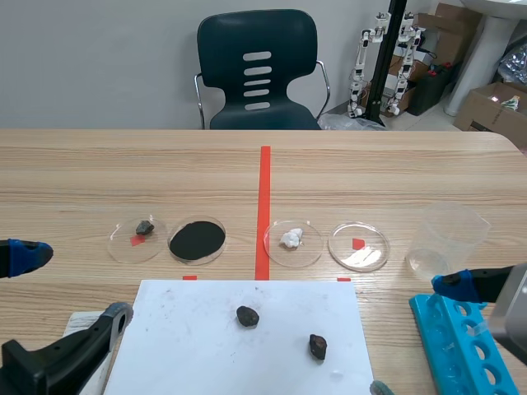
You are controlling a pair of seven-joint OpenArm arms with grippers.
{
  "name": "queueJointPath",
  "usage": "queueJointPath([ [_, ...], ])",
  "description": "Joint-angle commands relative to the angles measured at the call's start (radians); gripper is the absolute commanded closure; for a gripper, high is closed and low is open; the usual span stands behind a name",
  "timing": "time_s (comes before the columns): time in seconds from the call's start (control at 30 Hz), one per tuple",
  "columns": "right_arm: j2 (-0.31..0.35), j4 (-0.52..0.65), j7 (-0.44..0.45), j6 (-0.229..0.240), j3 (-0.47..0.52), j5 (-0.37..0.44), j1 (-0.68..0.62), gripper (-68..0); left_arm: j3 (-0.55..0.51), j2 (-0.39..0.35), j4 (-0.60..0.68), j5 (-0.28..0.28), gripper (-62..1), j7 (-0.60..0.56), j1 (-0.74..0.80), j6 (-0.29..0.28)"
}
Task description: Pick up the middle mineral with the left hand
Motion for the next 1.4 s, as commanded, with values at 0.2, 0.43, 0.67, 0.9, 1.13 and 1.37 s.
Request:
queueJointPath([
  [0.2, 0.000, 0.020, 0.014, -0.004, 0.002, 0.011, -0.004, -60.8, 0.003, 0.005, 0.016, -0.008, -61.3, -0.017, -0.003, 0.001],
  [0.43, 0.000, 0.020, 0.014, -0.004, 0.002, 0.011, -0.004, -60.8, 0.003, 0.005, 0.016, -0.008, -61.3, -0.017, -0.003, 0.001],
  [0.67, 0.000, 0.020, 0.014, -0.004, 0.002, 0.011, -0.004, -60.8, 0.003, 0.005, 0.016, -0.008, -61.3, -0.017, -0.003, 0.001],
  [0.9, 0.000, 0.020, 0.014, -0.004, 0.002, 0.011, -0.004, -60.8, 0.006, 0.015, 0.016, -0.009, -61.3, 0.011, -0.009, 0.001],
  [1.13, 0.000, 0.020, 0.014, -0.004, 0.002, 0.011, -0.004, -60.8, 0.071, 0.088, 0.014, -0.009, -61.3, 0.265, -0.135, 0.001],
  [1.37, 0.000, 0.020, 0.014, -0.004, 0.002, 0.011, -0.004, -60.8, 0.165, 0.137, 0.014, -0.013, -61.3, 0.386, -0.237, 0.005],
])
